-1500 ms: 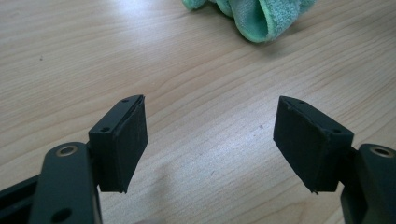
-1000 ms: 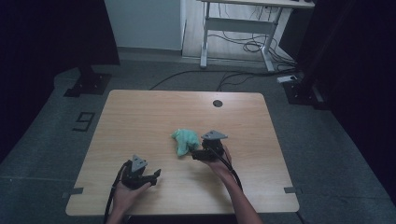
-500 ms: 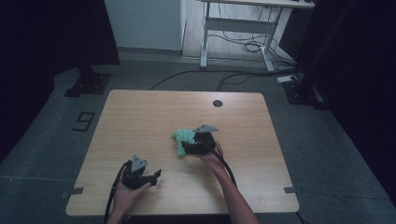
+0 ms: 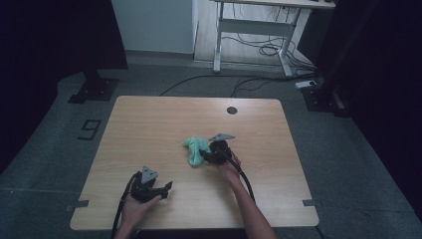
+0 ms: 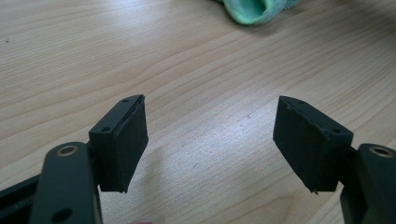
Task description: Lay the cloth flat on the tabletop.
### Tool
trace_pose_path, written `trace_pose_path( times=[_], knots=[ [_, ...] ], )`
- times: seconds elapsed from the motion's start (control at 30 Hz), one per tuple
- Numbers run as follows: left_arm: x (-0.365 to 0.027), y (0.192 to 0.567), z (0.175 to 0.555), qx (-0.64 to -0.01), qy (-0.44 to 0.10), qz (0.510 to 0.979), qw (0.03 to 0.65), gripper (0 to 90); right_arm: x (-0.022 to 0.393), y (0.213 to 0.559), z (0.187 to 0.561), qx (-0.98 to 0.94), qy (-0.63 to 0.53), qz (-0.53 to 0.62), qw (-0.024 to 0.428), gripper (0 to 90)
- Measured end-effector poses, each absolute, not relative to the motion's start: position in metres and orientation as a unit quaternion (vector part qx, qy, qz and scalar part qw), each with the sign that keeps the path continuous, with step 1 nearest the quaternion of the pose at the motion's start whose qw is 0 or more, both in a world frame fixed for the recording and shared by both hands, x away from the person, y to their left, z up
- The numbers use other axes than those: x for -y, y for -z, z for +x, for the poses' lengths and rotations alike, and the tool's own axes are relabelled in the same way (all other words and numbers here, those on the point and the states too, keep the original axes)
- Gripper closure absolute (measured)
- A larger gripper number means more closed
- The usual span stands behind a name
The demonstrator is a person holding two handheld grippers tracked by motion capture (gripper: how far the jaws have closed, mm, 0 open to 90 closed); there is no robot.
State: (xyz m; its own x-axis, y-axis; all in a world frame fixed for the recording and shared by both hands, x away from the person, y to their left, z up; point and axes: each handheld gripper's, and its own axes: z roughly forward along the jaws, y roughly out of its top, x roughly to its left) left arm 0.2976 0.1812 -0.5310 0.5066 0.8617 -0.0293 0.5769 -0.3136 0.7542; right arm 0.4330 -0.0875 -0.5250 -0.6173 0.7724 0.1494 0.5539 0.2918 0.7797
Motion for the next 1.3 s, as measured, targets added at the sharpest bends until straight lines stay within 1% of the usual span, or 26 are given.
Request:
trace_pose_path(
  times=[0.03, 0.17, 0.43, 0.57, 0.6, 0.77, 0.87, 0.9, 1.1, 1.3],
  knots=[
    [-0.182, 0.531, 0.298, -0.459, -0.194, 0.785, 0.368, 26.1, 0.093, 0.524, 0.431, -0.789, -0.431, 0.419, 0.128, 69.3],
    [-0.184, 0.528, 0.297, -0.459, -0.194, 0.781, 0.377, 26.5, 0.103, 0.518, 0.425, -0.780, -0.444, 0.419, 0.137, 70.4],
    [-0.183, 0.525, 0.295, -0.467, -0.208, 0.771, 0.380, 27.0, 0.124, 0.504, 0.410, -0.766, -0.477, 0.412, 0.132, 72.0],
    [-0.180, 0.525, 0.295, -0.465, -0.208, 0.771, 0.383, 27.3, 0.135, 0.493, 0.396, -0.761, -0.497, 0.396, 0.136, 72.1],
    [-0.180, 0.525, 0.294, -0.463, -0.207, 0.771, 0.384, 27.3, 0.139, 0.490, 0.388, -0.760, -0.504, 0.387, 0.137, 72.1],
    [-0.176, 0.524, 0.294, -0.457, -0.207, 0.773, 0.389, 28.3, 0.147, 0.491, 0.367, -0.760, -0.514, 0.374, 0.134, 72.1],
    [-0.172, 0.524, 0.294, -0.459, -0.213, 0.773, 0.384, 30.6, 0.151, 0.495, 0.358, -0.760, -0.518, 0.369, 0.134, 72.1],
    [-0.171, 0.524, 0.295, -0.458, -0.213, 0.774, 0.383, 31.0, 0.153, 0.499, 0.349, -0.764, -0.516, 0.363, 0.134, 72.1],
    [-0.166, 0.522, 0.299, -0.454, -0.208, 0.775, 0.388, 31.4, 0.155, 0.506, 0.331, -0.771, -0.515, 0.350, 0.133, 72.0],
    [-0.157, 0.517, 0.308, -0.442, -0.184, 0.781, 0.400, 30.9, 0.160, 0.505, 0.316, -0.776, -0.519, 0.332, 0.135, 72.0]
  ],
)
